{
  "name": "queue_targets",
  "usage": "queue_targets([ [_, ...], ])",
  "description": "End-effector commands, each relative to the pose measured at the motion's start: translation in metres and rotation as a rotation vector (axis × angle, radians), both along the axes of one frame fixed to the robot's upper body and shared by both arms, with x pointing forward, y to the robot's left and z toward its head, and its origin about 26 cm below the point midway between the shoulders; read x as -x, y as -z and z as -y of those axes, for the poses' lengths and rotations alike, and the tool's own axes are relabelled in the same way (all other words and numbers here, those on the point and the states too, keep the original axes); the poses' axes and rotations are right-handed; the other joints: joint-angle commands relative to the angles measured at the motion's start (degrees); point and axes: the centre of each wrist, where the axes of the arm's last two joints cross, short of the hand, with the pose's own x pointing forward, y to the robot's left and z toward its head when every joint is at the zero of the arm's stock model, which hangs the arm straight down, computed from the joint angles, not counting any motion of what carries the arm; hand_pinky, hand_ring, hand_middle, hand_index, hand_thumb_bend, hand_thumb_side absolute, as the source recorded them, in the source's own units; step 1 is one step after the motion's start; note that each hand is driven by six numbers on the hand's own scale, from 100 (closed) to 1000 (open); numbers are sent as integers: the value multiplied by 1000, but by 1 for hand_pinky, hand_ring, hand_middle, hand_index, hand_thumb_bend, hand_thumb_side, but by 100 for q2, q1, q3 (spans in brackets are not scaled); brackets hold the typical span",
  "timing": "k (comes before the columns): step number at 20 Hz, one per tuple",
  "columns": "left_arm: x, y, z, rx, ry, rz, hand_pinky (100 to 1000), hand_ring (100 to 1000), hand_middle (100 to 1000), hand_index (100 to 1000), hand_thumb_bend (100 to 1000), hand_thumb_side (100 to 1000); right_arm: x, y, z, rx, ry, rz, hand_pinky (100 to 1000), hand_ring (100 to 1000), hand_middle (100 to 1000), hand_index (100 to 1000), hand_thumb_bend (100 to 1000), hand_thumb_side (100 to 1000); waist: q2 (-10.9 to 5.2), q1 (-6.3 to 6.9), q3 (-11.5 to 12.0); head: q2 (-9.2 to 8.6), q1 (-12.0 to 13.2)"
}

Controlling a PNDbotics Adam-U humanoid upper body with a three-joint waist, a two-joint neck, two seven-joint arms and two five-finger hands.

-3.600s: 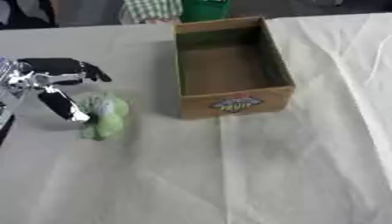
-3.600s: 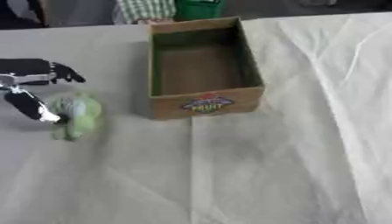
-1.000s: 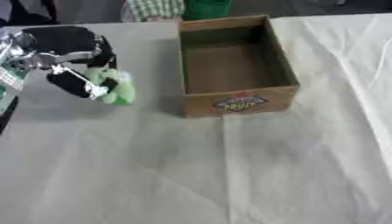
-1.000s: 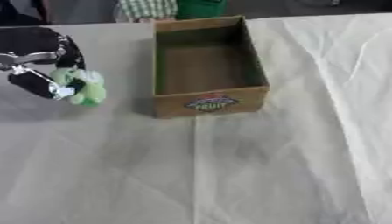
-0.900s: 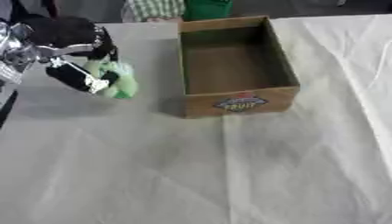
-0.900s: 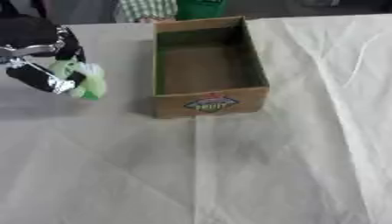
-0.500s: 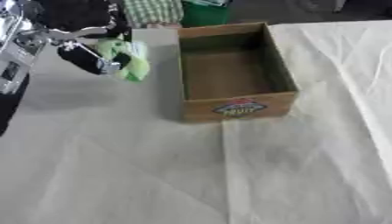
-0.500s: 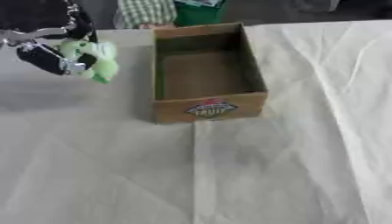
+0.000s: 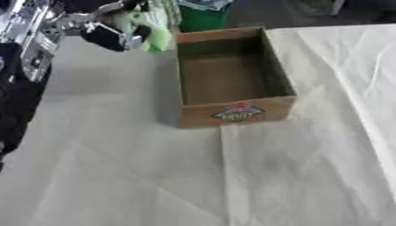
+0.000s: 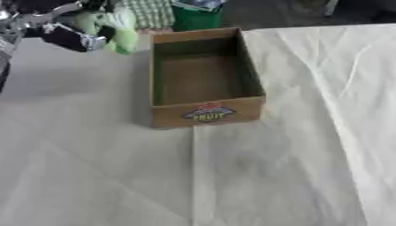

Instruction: Pick up objects on the table and place them in the box.

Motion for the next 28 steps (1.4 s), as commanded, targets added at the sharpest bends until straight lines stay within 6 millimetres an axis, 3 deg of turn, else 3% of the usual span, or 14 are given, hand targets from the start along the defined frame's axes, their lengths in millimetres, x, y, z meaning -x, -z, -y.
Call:
queue_targets([
  [1,-4,-12,9,55,-1,83,362,378,358,447,100,376,2,-10,-1,14,-16,33,861,743,758,889,100,533,-98,-17,-42,-41,65],
  [19,-31,21,59,223,184,134,399,383,361,416,100,350,-4,-26,-14,-4,-95,85,862,742,758,889,100,528,109,50,-534,-165,444],
  [23,-35,38,64,150,191,61,429,434,393,460,100,327,-5,-26,-15,-8,-103,85,863,742,757,889,100,527,117,58,-573,-149,459],
  [28,-40,54,63,-64,94,-63,477,538,505,548,100,320,-5,-26,-16,-19,-106,83,865,743,757,891,100,522,109,61,-553,-121,436],
])
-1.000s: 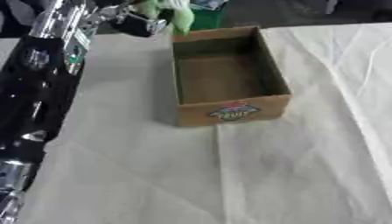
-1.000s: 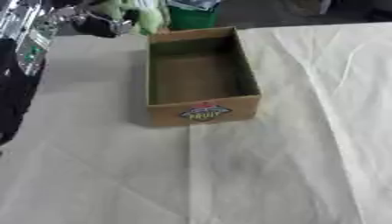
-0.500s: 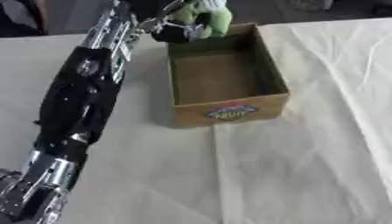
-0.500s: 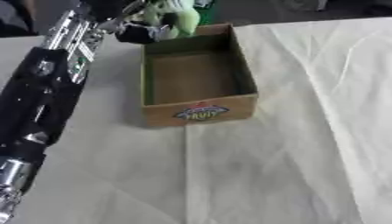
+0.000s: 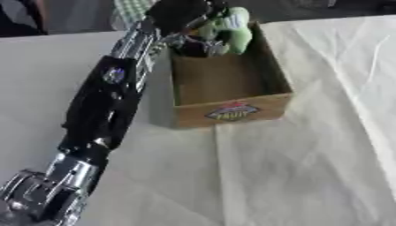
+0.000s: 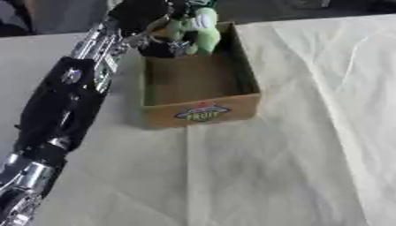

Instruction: Pick up objects on the table and place them in the box.

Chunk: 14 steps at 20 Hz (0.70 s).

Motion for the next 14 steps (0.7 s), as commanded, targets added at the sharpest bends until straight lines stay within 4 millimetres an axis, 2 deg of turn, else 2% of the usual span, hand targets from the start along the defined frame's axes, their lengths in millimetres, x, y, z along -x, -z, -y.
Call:
queue_targets([
  [1,-1,-4,3,-137,-46,-41,485,556,524,563,100,332,2,-9,-1,5,-14,28,866,743,757,891,100,521,-108,-34,2,-17,-1],
  [4,-2,6,5,-280,-92,-131,519,619,592,626,100,415,2,-9,-3,0,-24,27,866,743,757,891,100,521,-106,-36,-17,-13,8],
  [7,-3,6,2,-358,-137,-186,531,635,609,687,100,426,2,-8,-2,-2,-20,24,866,743,757,890,100,520,-106,-41,-6,-7,-6],
  [8,-2,4,2,-364,-145,-193,539,656,634,767,100,455,2,-7,-2,-4,-16,22,867,743,757,889,100,518,-105,-43,0,-6,-7],
  [9,-1,2,2,-364,-152,-193,545,669,652,808,100,482,2,-7,-1,-6,-14,20,867,743,757,889,100,518,-104,-43,3,-6,-4],
  [10,0,0,2,-359,-159,-189,561,705,705,905,166,533,2,-6,-1,-7,-12,19,867,743,757,889,100,519,-103,-44,2,-1,-3],
  [11,1,-2,2,-352,-168,-179,567,722,731,949,257,570,2,-6,-1,-7,-12,19,867,743,757,889,100,519,-104,-47,0,4,-4],
  [12,2,-5,2,-343,-179,-167,580,758,767,1000,474,655,2,-7,-1,-7,-12,20,866,743,757,889,100,520,-107,-50,0,6,-8],
  [14,6,-12,0,-306,-207,-124,591,793,795,1000,727,754,2,-7,-1,-7,-11,21,866,743,757,889,100,519,-116,-58,14,6,-19],
])
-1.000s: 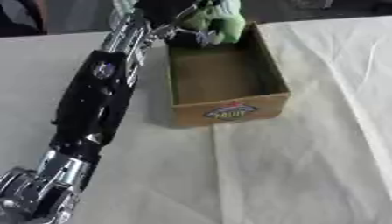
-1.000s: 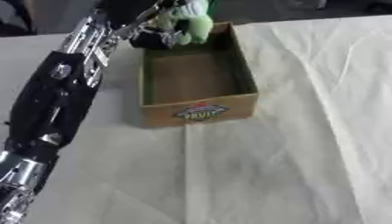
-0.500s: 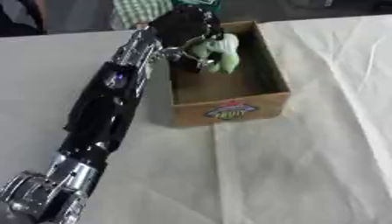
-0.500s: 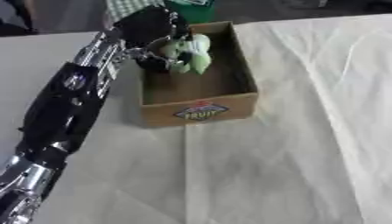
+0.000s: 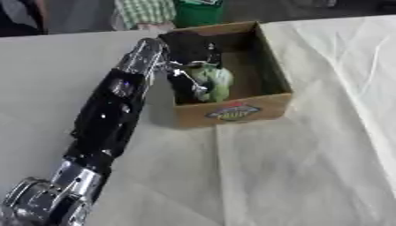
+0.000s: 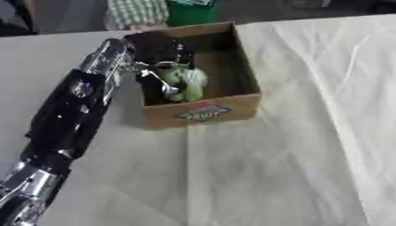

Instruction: Pick up objects on the table and place them in the box.

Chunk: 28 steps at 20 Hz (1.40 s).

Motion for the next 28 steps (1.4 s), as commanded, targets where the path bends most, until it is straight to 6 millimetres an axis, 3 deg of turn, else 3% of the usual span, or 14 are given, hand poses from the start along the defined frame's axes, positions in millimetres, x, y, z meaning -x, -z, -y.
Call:
queue_targets([
  [1,7,-24,-5,55,-37,112,587,795,792,1000,763,790,3,-7,2,12,7,24,867,743,757,889,100,519,-121,-52,14,6,-13],
  [3,12,-34,-7,135,-51,202,575,790,779,1000,825,891,4,-6,3,10,9,23,866,742,756,889,100,518,-136,-57,32,12,-17],
  [7,23,-48,-13,456,-28,414,588,757,729,976,683,973,4,-6,4,7,13,25,865,742,756,888,100,519,-167,-79,66,26,-41],
  [9,28,-51,-20,636,-3,487,592,721,678,919,454,959,5,-5,5,4,21,24,865,742,756,888,100,518,-184,-90,110,45,-74],
  [10,30,-52,-23,718,13,507,592,710,663,904,387,950,5,-5,6,3,24,24,865,742,756,888,100,518,-191,-95,133,53,-89],
  [11,33,-53,-30,805,22,525,586,669,613,851,268,897,5,-5,7,4,30,24,864,741,756,888,100,520,-202,-100,175,58,-132],
  [18,68,-45,-94,1281,36,512,631,609,547,805,147,728,8,-3,15,20,70,25,860,740,756,886,100,527,-275,-121,480,110,-401],
  [22,98,-42,-131,1502,63,418,689,617,557,816,144,675,10,-1,19,19,94,22,860,741,757,886,100,525,-294,-144,617,139,-542],
  [24,112,-43,-145,1606,86,342,708,616,555,817,150,668,10,0,20,19,100,22,860,741,757,886,100,526,-298,-153,656,141,-581],
  [25,119,-44,-151,1650,103,309,719,622,564,821,219,716,11,1,20,19,102,21,860,741,756,886,100,526,-300,-159,678,147,-594],
  [28,138,-43,-166,1758,168,194,752,632,576,839,269,751,11,1,21,16,108,23,860,741,756,886,100,521,-297,-166,726,175,-641],
])
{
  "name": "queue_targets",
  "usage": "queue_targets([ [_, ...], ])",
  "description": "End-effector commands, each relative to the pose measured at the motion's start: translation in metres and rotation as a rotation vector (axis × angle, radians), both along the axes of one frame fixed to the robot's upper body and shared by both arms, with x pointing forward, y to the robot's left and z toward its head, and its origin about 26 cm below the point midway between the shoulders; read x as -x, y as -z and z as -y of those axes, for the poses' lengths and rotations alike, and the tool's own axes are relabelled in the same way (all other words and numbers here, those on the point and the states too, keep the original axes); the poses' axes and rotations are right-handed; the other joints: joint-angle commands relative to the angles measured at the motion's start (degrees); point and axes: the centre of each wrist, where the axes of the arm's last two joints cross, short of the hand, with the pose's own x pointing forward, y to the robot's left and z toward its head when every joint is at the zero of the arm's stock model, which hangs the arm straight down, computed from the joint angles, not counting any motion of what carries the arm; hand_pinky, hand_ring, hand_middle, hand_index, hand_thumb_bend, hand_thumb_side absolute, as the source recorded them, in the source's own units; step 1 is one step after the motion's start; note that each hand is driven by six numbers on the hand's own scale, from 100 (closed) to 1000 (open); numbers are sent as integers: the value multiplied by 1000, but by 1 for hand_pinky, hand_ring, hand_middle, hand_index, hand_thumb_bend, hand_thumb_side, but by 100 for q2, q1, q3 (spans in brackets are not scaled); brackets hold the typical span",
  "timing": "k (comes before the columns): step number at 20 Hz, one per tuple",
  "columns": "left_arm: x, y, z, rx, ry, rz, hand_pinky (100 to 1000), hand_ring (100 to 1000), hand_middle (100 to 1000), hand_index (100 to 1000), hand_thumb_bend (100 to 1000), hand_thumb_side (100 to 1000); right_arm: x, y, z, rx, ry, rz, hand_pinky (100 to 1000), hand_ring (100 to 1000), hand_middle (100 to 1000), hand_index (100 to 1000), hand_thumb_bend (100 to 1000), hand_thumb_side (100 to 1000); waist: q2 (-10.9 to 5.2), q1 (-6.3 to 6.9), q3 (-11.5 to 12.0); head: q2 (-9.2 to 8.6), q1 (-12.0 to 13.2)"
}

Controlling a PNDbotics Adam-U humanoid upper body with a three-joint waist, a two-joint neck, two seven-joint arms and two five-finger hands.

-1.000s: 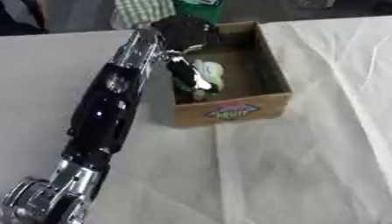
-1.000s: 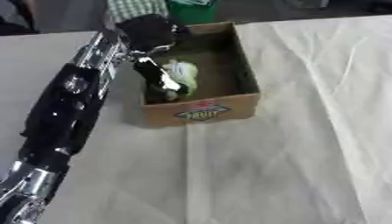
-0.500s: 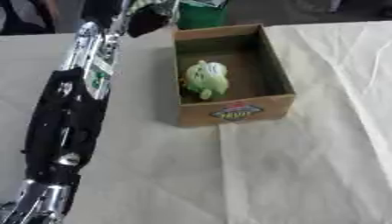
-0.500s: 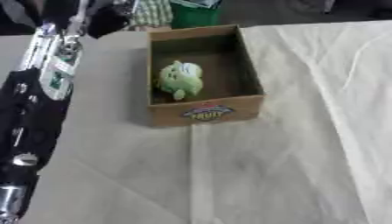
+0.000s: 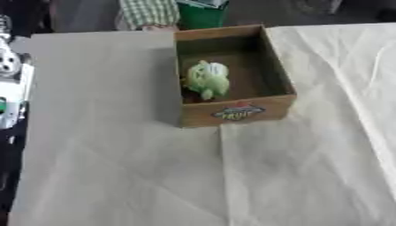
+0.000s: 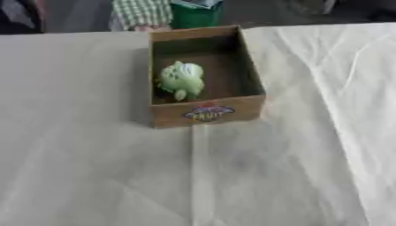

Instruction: Pick up objects on the table and place them in the box.

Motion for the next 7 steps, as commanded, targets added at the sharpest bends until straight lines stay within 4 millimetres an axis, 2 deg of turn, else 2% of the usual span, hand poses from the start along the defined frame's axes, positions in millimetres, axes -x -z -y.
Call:
queue_targets([
  [1,24,-19,-17,85,125,37,760,635,578,842,272,757,4,-11,4,36,24,33,860,740,756,886,100,522,-128,-9,17,75,-62],
  [7,60,-14,-33,262,232,118,795,645,588,839,271,765,4,-9,5,34,25,35,862,740,755,887,100,524,-114,3,52,249,-97],
])
